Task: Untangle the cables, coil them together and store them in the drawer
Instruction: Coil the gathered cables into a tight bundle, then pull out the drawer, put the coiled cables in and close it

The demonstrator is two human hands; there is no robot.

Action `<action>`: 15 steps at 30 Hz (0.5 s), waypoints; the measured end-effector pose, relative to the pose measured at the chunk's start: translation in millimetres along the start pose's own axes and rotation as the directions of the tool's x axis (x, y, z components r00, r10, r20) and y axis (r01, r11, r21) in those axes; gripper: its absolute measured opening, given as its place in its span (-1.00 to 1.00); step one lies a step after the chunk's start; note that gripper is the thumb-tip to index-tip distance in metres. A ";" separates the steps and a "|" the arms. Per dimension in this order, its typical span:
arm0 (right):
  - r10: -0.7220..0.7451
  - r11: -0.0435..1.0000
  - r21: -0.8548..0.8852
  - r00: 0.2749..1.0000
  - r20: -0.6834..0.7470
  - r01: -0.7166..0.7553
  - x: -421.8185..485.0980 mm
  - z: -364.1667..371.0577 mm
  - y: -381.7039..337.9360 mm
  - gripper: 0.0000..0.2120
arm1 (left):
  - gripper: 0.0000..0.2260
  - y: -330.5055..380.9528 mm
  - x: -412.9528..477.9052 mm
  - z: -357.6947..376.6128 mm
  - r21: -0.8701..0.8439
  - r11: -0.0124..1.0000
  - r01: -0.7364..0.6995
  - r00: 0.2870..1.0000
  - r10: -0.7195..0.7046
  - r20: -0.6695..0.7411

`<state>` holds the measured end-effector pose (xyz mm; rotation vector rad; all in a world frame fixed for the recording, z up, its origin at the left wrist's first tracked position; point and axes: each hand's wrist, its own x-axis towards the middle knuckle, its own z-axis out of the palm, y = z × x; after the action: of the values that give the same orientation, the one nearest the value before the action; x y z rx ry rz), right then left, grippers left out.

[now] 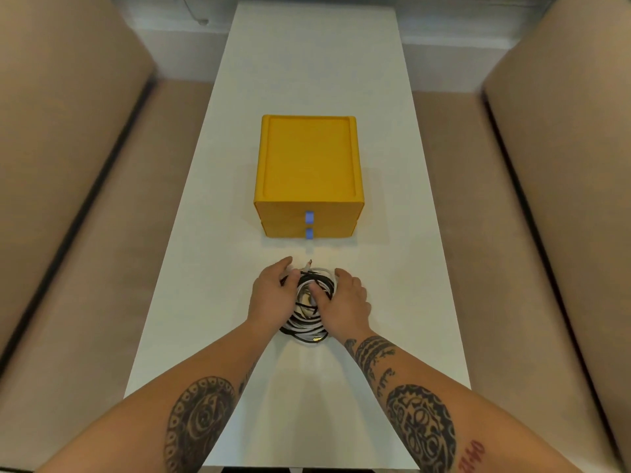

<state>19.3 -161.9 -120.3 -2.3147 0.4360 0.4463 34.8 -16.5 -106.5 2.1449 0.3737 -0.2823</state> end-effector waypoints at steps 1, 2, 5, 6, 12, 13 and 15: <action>-0.008 0.999 0.034 1.000 -0.006 0.008 -0.1 0.3 1.0 -0.27 | -0.64 -2.4 -2.9 -3.2 -0.017 0.999 -0.032 0.999 0.032 0.018; -0.026 0.997 0.076 1.000 -0.012 0.027 -1.0 -0.3 1.5 -0.25 | -0.64 -5.7 -6.0 -6.3 -0.023 0.997 -0.068 0.996 0.069 0.049; -0.091 0.976 0.201 0.996 0.004 0.089 -4.2 -5.0 3.4 -0.34 | -0.57 -18.0 -9.7 -15.6 0.071 0.978 -0.198 0.966 0.182 0.184; -0.116 0.976 0.186 0.993 0.026 0.109 -4.5 -7.2 4.3 -0.39 | -0.53 -21.7 -9.7 -18.0 0.124 0.966 -0.227 0.955 0.196 0.224; -0.118 0.973 0.202 0.993 0.027 0.110 -5.9 -20.4 0.2 -0.45 | -0.55 -12.2 -11.4 -31.0 0.165 0.950 -0.265 0.949 0.227 0.219; -0.126 0.972 0.199 0.992 -0.002 0.124 -5.9 -23.6 -2.9 -0.49 | -0.62 -5.6 -10.7 -36.3 0.156 0.941 -0.302 0.946 0.275 0.174; -0.141 0.972 0.183 0.988 -0.058 0.149 -2.9 -31.6 -12.9 -0.61 | -0.75 15.6 -5.6 -51.4 0.140 0.919 -0.368 0.930 0.363 0.058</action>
<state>28.2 -175.2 -90.1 -2.1597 0.3128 0.2706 38.5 16.7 -64.0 2.3022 -0.0746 -0.1310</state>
